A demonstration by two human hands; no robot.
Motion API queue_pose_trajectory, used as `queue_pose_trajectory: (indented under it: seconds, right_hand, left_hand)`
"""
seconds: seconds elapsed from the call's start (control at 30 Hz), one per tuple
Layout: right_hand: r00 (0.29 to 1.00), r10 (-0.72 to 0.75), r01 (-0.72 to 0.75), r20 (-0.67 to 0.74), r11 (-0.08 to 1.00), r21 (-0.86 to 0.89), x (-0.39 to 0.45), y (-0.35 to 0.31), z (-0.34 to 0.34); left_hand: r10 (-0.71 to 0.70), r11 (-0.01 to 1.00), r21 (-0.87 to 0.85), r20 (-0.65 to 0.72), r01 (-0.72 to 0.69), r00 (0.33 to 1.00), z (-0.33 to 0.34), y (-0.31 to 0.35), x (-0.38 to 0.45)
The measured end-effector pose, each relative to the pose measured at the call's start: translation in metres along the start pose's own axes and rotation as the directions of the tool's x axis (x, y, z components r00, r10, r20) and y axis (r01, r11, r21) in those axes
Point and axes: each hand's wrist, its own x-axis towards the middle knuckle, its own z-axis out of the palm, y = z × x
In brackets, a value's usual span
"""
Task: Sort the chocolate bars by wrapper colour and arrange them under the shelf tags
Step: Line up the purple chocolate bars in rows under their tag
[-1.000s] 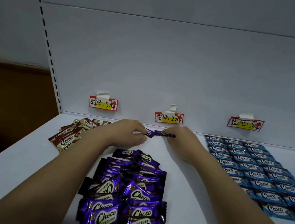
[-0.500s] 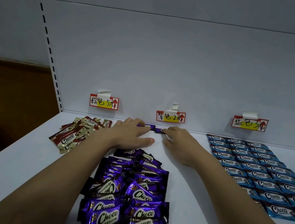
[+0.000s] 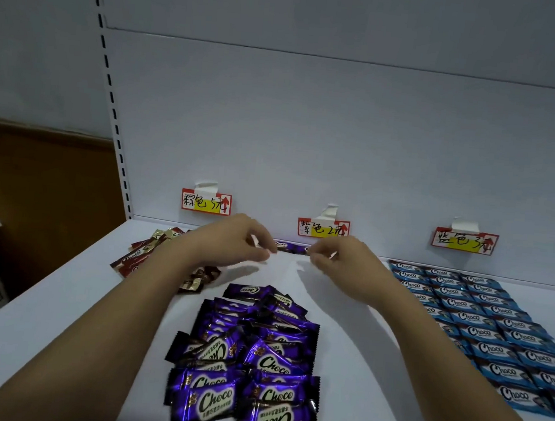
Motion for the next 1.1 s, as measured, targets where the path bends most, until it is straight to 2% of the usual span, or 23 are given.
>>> queue_pose_trajectory:
  seconds: [0.07,0.13,0.27,0.33,0.4,0.47,0.57,0.63,0.73,0.8,0.87,1.0,1.1]
  right_hand:
    - [0.989,0.000,-0.018,0.147,0.992,0.124,-0.006,-0.009,-0.006]
    - [0.970,-0.017,-0.021,0.241,0.988,0.156,-0.010,-0.017,-0.007]
    - [0.947,-0.034,-0.007,0.319,0.992,0.126,-0.014,-0.028,0.003]
    - [0.938,-0.010,-0.024,0.348,0.995,0.092,-0.015,-0.028,0.010]
    - [0.941,0.007,-0.056,0.338,0.989,0.137,-0.014,-0.026,0.012]
    - [0.950,0.031,-0.110,0.311,0.965,0.238,-0.013,-0.025,0.012]
    - [0.956,0.131,-0.240,0.264,0.865,0.441,-0.011,-0.021,0.005]
    - [0.953,0.187,-0.286,0.237,0.814,0.506,-0.010,-0.019,-0.001]
    - [0.965,0.240,-0.260,0.103,0.858,0.443,-0.008,-0.012,-0.006]
    - [0.970,0.240,-0.240,0.046,0.895,0.376,-0.008,-0.006,-0.007]
    - [0.971,0.234,-0.239,0.054,0.926,0.293,-0.008,-0.001,-0.009]
    - [0.975,0.221,-0.219,-0.035,0.973,0.071,-0.004,0.008,-0.012]
    - [0.976,0.214,-0.216,0.043,0.975,0.048,-0.005,0.006,-0.010]
  left_hand:
    - [-0.025,0.999,-0.036,0.150,0.030,0.988,-0.009,0.001,-0.009]
    - [-0.072,0.996,-0.023,0.285,0.082,0.956,-0.013,0.003,-0.014]
    - [-0.166,0.985,0.095,0.337,0.142,0.927,-0.010,0.001,-0.016]
    - [-0.178,0.984,0.081,0.313,0.160,0.933,-0.007,0.000,-0.014]
    - [-0.157,0.987,0.010,0.258,0.159,0.953,-0.007,-0.001,-0.013]
    - [-0.121,0.986,-0.099,0.155,0.137,0.981,-0.008,-0.002,-0.012]
    - [-0.116,0.950,-0.292,-0.011,0.108,0.993,-0.008,-0.003,-0.010]
    - [-0.129,0.939,-0.332,-0.100,0.089,0.987,-0.003,-0.002,-0.007]
    - [-0.095,0.980,-0.189,-0.211,0.055,0.973,0.005,-0.002,-0.001]
    - [-0.067,0.988,-0.143,-0.118,0.050,0.991,0.007,-0.003,-0.001]
    - [-0.061,0.990,-0.132,-0.012,0.059,0.998,0.006,-0.005,-0.003]
    - [-0.063,0.992,-0.117,-0.075,0.054,0.995,0.002,-0.007,-0.003]
    - [-0.055,0.994,-0.094,-0.016,0.053,0.998,0.005,-0.006,-0.003]
